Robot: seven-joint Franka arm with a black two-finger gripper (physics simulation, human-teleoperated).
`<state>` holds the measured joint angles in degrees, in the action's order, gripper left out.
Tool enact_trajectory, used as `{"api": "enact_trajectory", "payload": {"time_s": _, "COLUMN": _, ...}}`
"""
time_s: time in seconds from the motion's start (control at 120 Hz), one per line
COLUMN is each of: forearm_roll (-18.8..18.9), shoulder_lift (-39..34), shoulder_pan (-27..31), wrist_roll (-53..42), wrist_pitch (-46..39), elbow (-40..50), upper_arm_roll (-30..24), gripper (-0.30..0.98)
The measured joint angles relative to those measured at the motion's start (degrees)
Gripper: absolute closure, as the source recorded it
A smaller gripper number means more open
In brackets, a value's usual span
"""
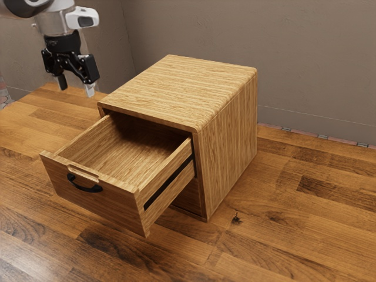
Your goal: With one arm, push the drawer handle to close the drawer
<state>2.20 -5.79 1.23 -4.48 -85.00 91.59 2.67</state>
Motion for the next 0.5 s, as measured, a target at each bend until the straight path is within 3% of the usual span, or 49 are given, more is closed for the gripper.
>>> {"api": "enact_trajectory", "payload": {"time_s": 0.217, "forearm_roll": 0.67, "shoulder_lift": -0.58, "shoulder_pan": -0.08, "wrist_roll": -1.46, "wrist_pitch": -1.3, "elbow": -0.09, "upper_arm_roll": -0.54, "gripper": 0.0}}
{"api": "enact_trajectory", "payload": {"time_s": 0.3, "forearm_roll": 1.31, "shoulder_lift": -6.75, "shoulder_pan": -0.02, "wrist_roll": -1.27, "wrist_pitch": 0.1, "elbow": 4.27, "upper_arm_roll": -2.61, "gripper": 0.02}}
{"api": "enact_trajectory", "payload": {"time_s": 0.433, "forearm_roll": 2.38, "shoulder_lift": -22.87, "shoulder_pan": -0.26, "wrist_roll": -0.48, "wrist_pitch": -1.1, "elbow": 21.38, "upper_arm_roll": -4.7, "gripper": 0.36}}
{"api": "enact_trajectory", "payload": {"time_s": 0.5, "forearm_roll": 2.82, "shoulder_lift": -27.04, "shoulder_pan": -0.26, "wrist_roll": -0.01, "wrist_pitch": -2.39, "elbow": 27.06, "upper_arm_roll": -4.95, "gripper": 0.5}}
